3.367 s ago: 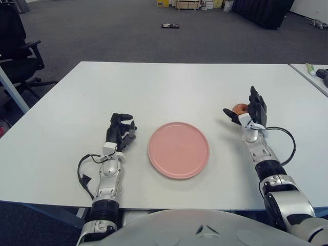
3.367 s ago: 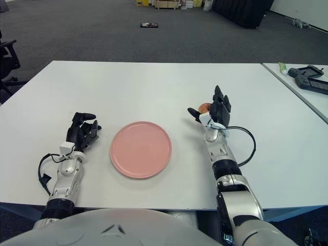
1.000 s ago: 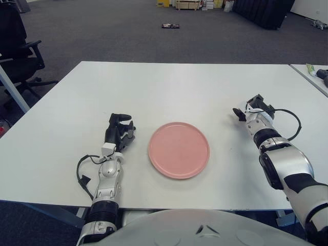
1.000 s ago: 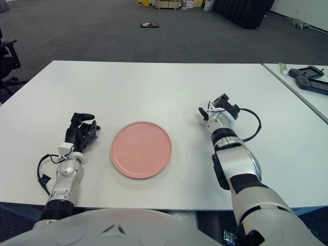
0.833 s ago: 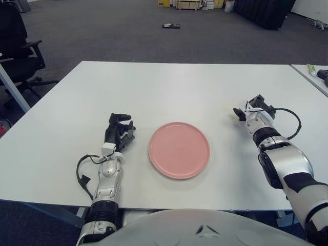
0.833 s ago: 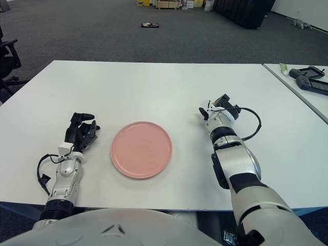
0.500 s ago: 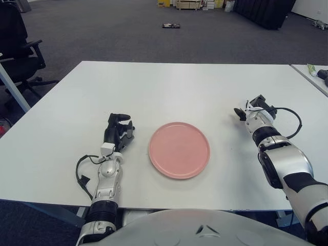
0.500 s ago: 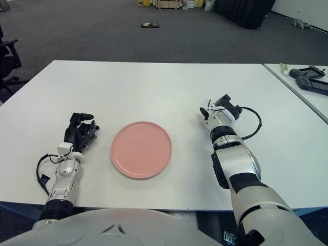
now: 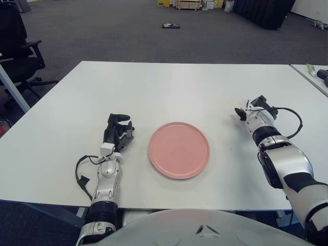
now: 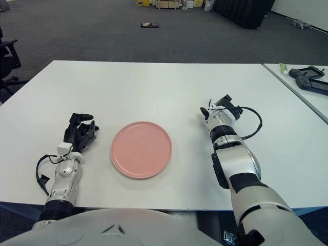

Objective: Put the apple into the plate.

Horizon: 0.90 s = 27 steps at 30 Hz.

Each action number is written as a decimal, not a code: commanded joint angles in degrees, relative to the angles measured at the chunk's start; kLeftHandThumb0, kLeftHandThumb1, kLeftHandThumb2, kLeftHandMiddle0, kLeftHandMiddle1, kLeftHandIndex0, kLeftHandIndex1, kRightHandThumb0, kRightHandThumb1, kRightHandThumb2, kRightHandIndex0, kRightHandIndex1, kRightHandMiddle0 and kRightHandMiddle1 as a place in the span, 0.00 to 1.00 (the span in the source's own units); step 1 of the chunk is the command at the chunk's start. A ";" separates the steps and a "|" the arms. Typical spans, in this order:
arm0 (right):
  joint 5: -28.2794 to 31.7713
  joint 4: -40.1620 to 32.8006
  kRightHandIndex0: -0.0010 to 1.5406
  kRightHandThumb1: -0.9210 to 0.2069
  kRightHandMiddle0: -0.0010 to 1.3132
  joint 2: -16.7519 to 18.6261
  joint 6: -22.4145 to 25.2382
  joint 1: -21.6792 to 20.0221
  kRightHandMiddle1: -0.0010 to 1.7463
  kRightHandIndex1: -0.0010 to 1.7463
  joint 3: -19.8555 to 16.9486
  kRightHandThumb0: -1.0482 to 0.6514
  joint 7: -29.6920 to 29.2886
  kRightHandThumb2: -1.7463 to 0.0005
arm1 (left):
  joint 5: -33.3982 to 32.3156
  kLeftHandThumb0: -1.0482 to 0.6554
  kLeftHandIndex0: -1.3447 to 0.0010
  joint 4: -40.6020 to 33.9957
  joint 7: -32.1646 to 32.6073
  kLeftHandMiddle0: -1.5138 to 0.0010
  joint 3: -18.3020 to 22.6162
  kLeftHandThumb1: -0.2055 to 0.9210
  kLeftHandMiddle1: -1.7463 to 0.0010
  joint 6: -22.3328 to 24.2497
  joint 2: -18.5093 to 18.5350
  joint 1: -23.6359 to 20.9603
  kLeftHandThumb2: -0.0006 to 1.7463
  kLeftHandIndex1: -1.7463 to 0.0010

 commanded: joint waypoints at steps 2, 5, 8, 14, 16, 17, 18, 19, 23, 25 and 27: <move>0.90 0.80 0.18 0.32 0.32 0.43 1.68 1.36 1.00 0.86 -0.49 0.37 0.54 0.42 | -0.20 0.40 0.81 0.72 0.22 0.67 0.32 0.90 0.08 0.31 0.23 0.60 0.39 0.00; 1.05 0.44 0.21 0.35 0.34 0.32 0.90 1.73 1.00 0.90 -0.84 0.37 -0.29 0.40 | -0.34 0.40 0.80 0.61 0.08 0.67 0.34 0.90 0.09 0.57 0.28 0.59 0.40 0.00; 1.51 -0.53 0.34 0.47 0.37 -0.14 -2.72 3.33 1.00 0.87 -1.77 0.51 -2.83 0.33 | -0.53 0.40 0.80 0.49 0.04 0.67 0.42 0.89 0.09 0.77 0.22 0.57 0.40 0.00; 3.92 -1.23 0.53 0.73 0.44 0.09 -11.20 5.50 1.00 0.90 -5.34 0.60 -9.06 0.13 | -0.71 0.40 0.80 0.43 0.01 0.67 0.54 0.89 0.10 0.71 0.21 0.55 0.40 0.00; 4.38 -1.24 0.56 0.77 0.46 0.16 -13.19 5.73 1.00 0.91 -5.85 0.61 -9.99 0.10 | -0.70 0.40 0.80 0.38 0.04 0.67 0.56 0.89 0.10 0.81 0.20 0.55 0.40 0.00; 4.50 -1.23 0.56 0.78 0.46 0.20 -13.99 5.80 1.00 0.92 -6.04 0.61 -10.31 0.09 | -0.70 0.40 0.80 0.34 0.06 0.67 0.56 0.89 0.10 0.86 0.20 0.55 0.40 0.00; 4.69 -1.34 0.56 0.79 0.46 0.18 -15.53 6.08 1.00 0.92 -6.28 0.61 -10.70 0.08 | -0.65 0.40 0.80 0.25 0.11 0.66 0.56 0.89 0.10 1.00 0.20 0.56 0.40 0.00; 4.83 -1.36 0.57 0.79 0.46 0.15 -16.64 6.28 1.00 0.93 -6.43 0.61 -10.97 0.08 | -0.62 0.40 0.80 0.18 0.15 0.66 0.56 0.89 0.10 1.09 0.21 0.58 0.40 0.00; 5.67 -1.40 0.57 0.80 0.46 -0.24 -22.42 7.47 1.00 0.93 -7.10 0.61 -11.24 0.07 | -0.56 0.40 0.79 -0.04 0.16 0.66 0.55 0.88 0.09 1.34 0.25 0.62 0.41 0.00; 6.22 -1.34 0.57 0.80 0.46 -0.32 -24.28 7.83 1.00 0.93 -7.69 0.62 -11.30 0.07 | -0.73 0.40 0.79 0.01 0.01 0.66 0.58 0.87 0.09 1.16 0.24 0.61 0.42 0.00; 6.59 -1.22 0.57 0.80 0.46 -0.34 -25.54 8.02 1.00 0.93 -8.21 0.62 -11.39 0.07 | -0.87 0.40 0.79 0.05 -0.13 0.66 0.61 0.87 0.09 0.99 0.21 0.61 0.42 0.00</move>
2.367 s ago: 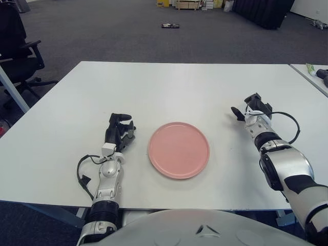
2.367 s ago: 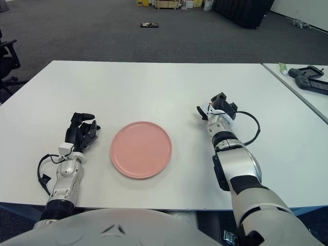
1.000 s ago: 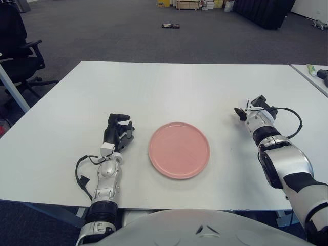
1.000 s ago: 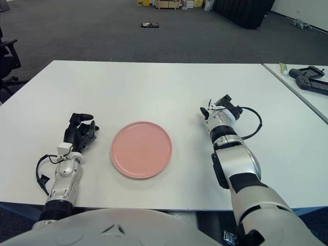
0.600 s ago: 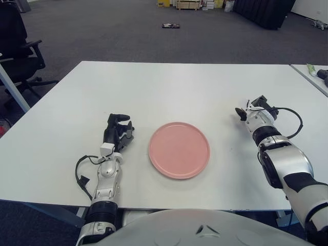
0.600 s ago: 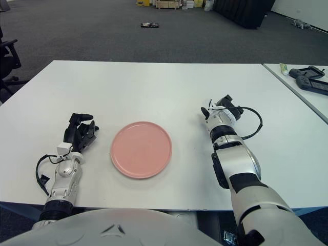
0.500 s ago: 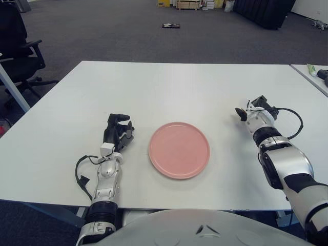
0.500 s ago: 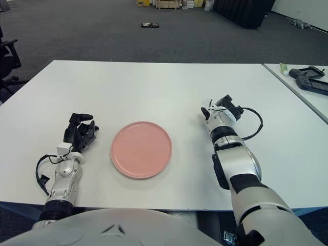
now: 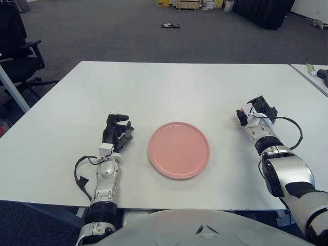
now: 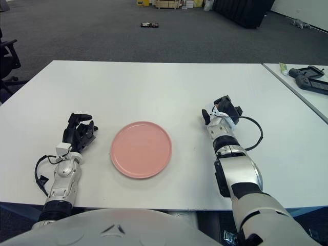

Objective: Put the apple into the plate.

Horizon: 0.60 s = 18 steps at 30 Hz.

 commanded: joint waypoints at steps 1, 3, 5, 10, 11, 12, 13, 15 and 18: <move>1.60 0.10 0.57 0.80 0.46 -0.22 -2.88 0.79 1.00 0.93 -1.31 0.62 -0.23 0.07 | -0.53 0.40 0.79 0.50 -0.24 0.66 0.18 0.87 0.08 0.56 0.15 0.35 0.42 0.00; 2.40 -0.44 0.57 0.80 0.46 0.00 -4.03 1.14 1.00 0.93 -2.19 0.62 -0.61 0.07 | -0.71 0.40 0.79 0.61 -0.37 0.67 0.22 0.87 0.08 0.34 0.15 0.33 0.42 0.00; 3.00 -0.56 0.57 0.80 0.46 0.09 -5.12 1.31 1.00 0.93 -2.73 0.62 -0.66 0.07 | -0.76 0.40 0.79 0.65 -0.36 0.67 0.21 0.87 0.08 0.24 0.17 0.32 0.42 0.00; 4.14 -2.01 0.57 0.80 0.46 -0.08 -8.45 1.94 1.00 0.92 -4.08 0.62 -0.88 0.08 | -0.88 0.40 0.79 0.60 -0.37 0.68 0.18 0.87 0.08 0.27 0.21 0.35 0.42 0.00; 4.23 -2.04 0.57 0.80 0.46 -0.04 -9.06 2.05 1.00 0.92 -4.18 0.62 -1.04 0.08 | -0.88 0.40 0.79 0.57 -0.35 0.68 0.17 0.87 0.08 0.32 0.21 0.36 0.42 0.00; 4.38 -1.95 0.57 0.80 0.46 0.02 -10.00 2.21 1.00 0.92 -4.33 0.62 -1.29 0.08 | -0.86 0.40 0.79 0.52 -0.30 0.68 0.16 0.87 0.08 0.44 0.20 0.37 0.42 0.00; 4.46 -1.87 0.57 0.80 0.46 0.05 -10.66 2.31 1.00 0.92 -4.45 0.62 -1.44 0.08 | -0.84 0.40 0.79 0.49 -0.26 0.68 0.16 0.87 0.08 0.51 0.20 0.38 0.42 0.00; 4.75 -2.07 0.57 0.80 0.46 0.12 -11.98 2.57 1.00 0.92 -4.88 0.62 -1.87 0.08 | -0.73 0.40 0.79 0.45 -0.15 0.68 0.15 0.87 0.07 0.63 0.23 0.39 0.42 0.00; 5.54 -2.86 0.57 0.79 0.46 0.26 -13.64 3.06 1.00 0.92 -5.74 0.62 -1.99 0.08 | -0.60 0.40 0.79 0.49 -0.03 0.67 0.15 0.87 0.07 0.64 0.27 0.36 0.42 0.00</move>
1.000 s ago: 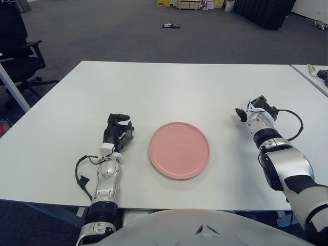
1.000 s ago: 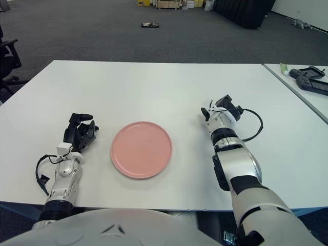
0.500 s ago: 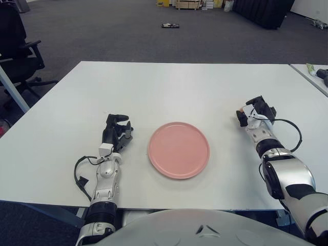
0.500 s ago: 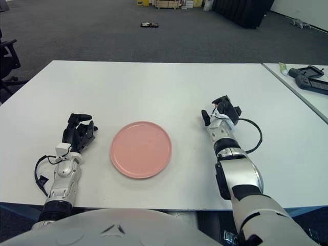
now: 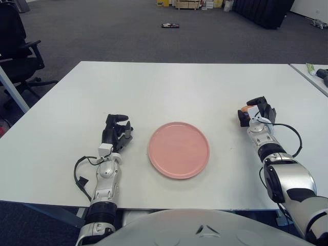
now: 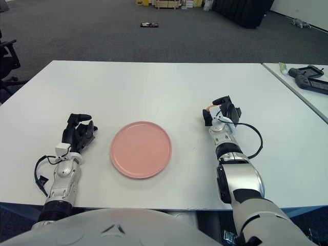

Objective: Put the apple into the plate.

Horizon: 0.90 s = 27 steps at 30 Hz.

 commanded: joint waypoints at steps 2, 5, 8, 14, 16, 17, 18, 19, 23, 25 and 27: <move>2.06 -2.45 0.57 0.79 0.46 0.40 -3.44 0.91 1.00 0.92 -1.89 0.62 -0.47 0.08 | 0.00 0.40 0.78 0.55 0.09 0.67 0.15 0.86 0.07 0.67 0.25 0.29 0.43 0.00; 2.87 -3.40 0.57 0.79 0.46 0.69 -4.69 1.38 1.00 0.92 -2.75 0.62 -0.39 0.08 | 0.08 0.40 0.78 0.58 0.23 0.66 0.17 0.85 0.07 0.62 0.22 0.27 0.44 0.00; 3.19 -4.46 0.57 0.80 0.46 0.94 -5.96 1.85 1.00 0.93 -3.29 0.62 -0.77 0.08 | 0.20 0.40 0.78 0.40 0.20 0.66 0.11 0.85 0.08 0.88 0.30 0.33 0.44 0.00; 3.64 -7.93 0.57 0.80 0.46 1.69 -8.51 3.00 1.00 0.94 -4.34 0.62 -1.44 0.07 | 0.06 0.40 0.78 0.36 0.10 0.66 0.13 0.85 0.09 0.80 0.26 0.32 0.44 0.00; 3.47 -9.77 0.57 0.80 0.46 2.01 -8.69 3.53 1.00 0.94 -4.49 0.62 -1.92 0.07 | 0.07 0.40 0.78 0.41 0.17 0.66 0.16 0.85 0.09 0.70 0.23 0.30 0.44 0.00; 3.21 -11.70 0.57 0.80 0.46 2.36 -8.90 4.13 1.00 0.94 -4.50 0.62 -2.56 0.06 | 0.03 0.40 0.78 0.42 0.17 0.66 0.19 0.85 0.09 0.67 0.21 0.29 0.44 0.00; 3.01 -13.17 0.57 0.81 0.46 2.63 -9.00 4.60 1.00 0.95 -4.52 0.62 -3.01 0.06 | -0.01 0.40 0.78 0.45 0.16 0.66 0.21 0.85 0.10 0.65 0.20 0.27 0.44 0.00; 2.71 -14.84 0.56 0.81 0.47 2.91 -9.36 5.20 1.00 0.95 -4.47 0.62 -3.61 0.06 | -0.08 0.40 0.78 0.44 0.14 0.66 0.23 0.85 0.10 0.70 0.18 0.26 0.44 0.00; 1.38 -19.18 0.56 0.81 0.46 3.39 -10.49 7.05 1.00 0.96 -4.05 0.62 -5.02 0.06 | -0.05 0.40 0.78 0.18 0.22 0.66 0.23 0.85 0.10 1.08 0.15 0.27 0.44 0.00; 0.53 -21.14 0.56 0.81 0.46 3.56 -11.04 7.89 1.00 0.96 -3.79 0.62 -5.64 0.06 | 0.01 0.40 0.77 -0.01 0.27 0.65 0.20 0.84 0.10 1.30 0.15 0.30 0.45 0.00; -0.62 -23.16 0.56 0.80 0.46 3.70 -11.57 8.66 1.00 0.96 -3.43 0.62 -6.41 0.06 | -0.05 0.40 0.77 -0.10 0.18 0.65 0.19 0.83 0.09 1.44 0.14 0.30 0.46 0.00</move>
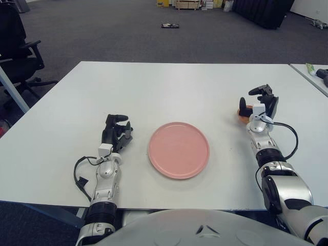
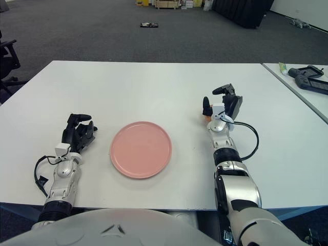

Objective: Put the apple into the plate.

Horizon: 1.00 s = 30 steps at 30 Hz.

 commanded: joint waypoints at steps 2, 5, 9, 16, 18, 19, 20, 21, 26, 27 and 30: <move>-3.07 -5.82 0.56 0.80 0.46 0.49 -1.94 1.82 1.00 0.96 0.95 0.62 -2.27 0.06 | -0.13 0.40 0.77 0.13 0.14 0.65 0.12 0.83 0.09 1.37 0.14 0.24 0.46 0.00; -4.99 -8.72 0.56 0.80 0.46 0.68 -2.71 2.76 1.00 0.95 1.57 0.62 -3.04 0.06 | -0.18 0.40 0.77 0.23 0.06 0.65 0.11 0.83 0.09 1.58 0.14 0.21 0.46 0.00; -6.83 -14.93 0.56 0.80 0.46 1.49 -0.95 4.83 1.00 0.95 2.56 0.62 -2.21 0.07 | -0.19 0.40 0.77 0.43 -0.01 0.65 0.08 0.83 0.09 1.31 0.08 0.19 0.46 0.00; -8.18 -21.58 0.55 0.78 0.44 -0.53 2.70 7.82 1.00 0.95 4.16 0.61 4.88 0.08 | 0.06 0.40 0.77 0.96 0.15 0.66 0.00 0.83 0.08 0.31 -0.01 0.12 0.45 0.00; -8.62 -22.90 0.55 0.77 0.44 -1.22 3.79 8.43 1.00 0.94 4.29 0.61 6.69 0.09 | 0.12 0.40 0.77 1.07 0.23 0.66 -0.02 0.83 0.08 0.09 -0.04 0.10 0.45 0.00; -8.93 -23.39 0.50 0.72 0.42 -1.47 4.40 8.67 1.00 0.95 4.27 0.61 7.34 0.12 | 0.17 0.40 0.77 1.10 0.29 0.66 -0.04 0.84 0.08 0.02 -0.06 0.10 0.45 0.00; -9.18 -23.52 0.43 0.65 0.40 -2.05 5.59 8.92 1.00 0.97 4.06 0.61 8.28 0.17 | 0.21 0.40 0.77 1.14 0.31 0.66 -0.04 0.84 0.08 -0.01 -0.05 0.10 0.45 0.00; -9.34 -23.66 0.39 0.54 0.36 -2.42 6.48 9.11 0.96 0.98 3.86 0.61 9.00 0.26 | 0.24 0.40 0.77 1.18 0.33 0.66 -0.04 0.84 0.07 -0.02 -0.04 0.10 0.45 0.00; -10.12 -22.17 0.09 0.46 0.09 -5.00 12.04 9.07 0.78 0.83 3.62 0.34 13.31 0.41 | 0.30 0.40 0.77 1.33 0.42 0.66 -0.04 0.84 0.07 -0.13 -0.06 0.07 0.45 0.00; -10.43 -22.31 0.06 0.43 0.06 -5.31 13.20 9.09 0.70 0.70 3.78 0.29 13.96 0.44 | 0.32 0.40 0.78 1.36 0.43 0.66 -0.03 0.84 0.07 -0.15 -0.06 0.07 0.45 0.00; -12.92 -24.95 0.02 0.38 0.02 -6.33 20.55 9.62 0.45 0.33 5.26 0.21 17.76 0.50 | 0.63 0.40 0.78 1.28 0.75 0.67 -0.05 0.84 0.07 0.11 -0.09 0.11 0.45 0.00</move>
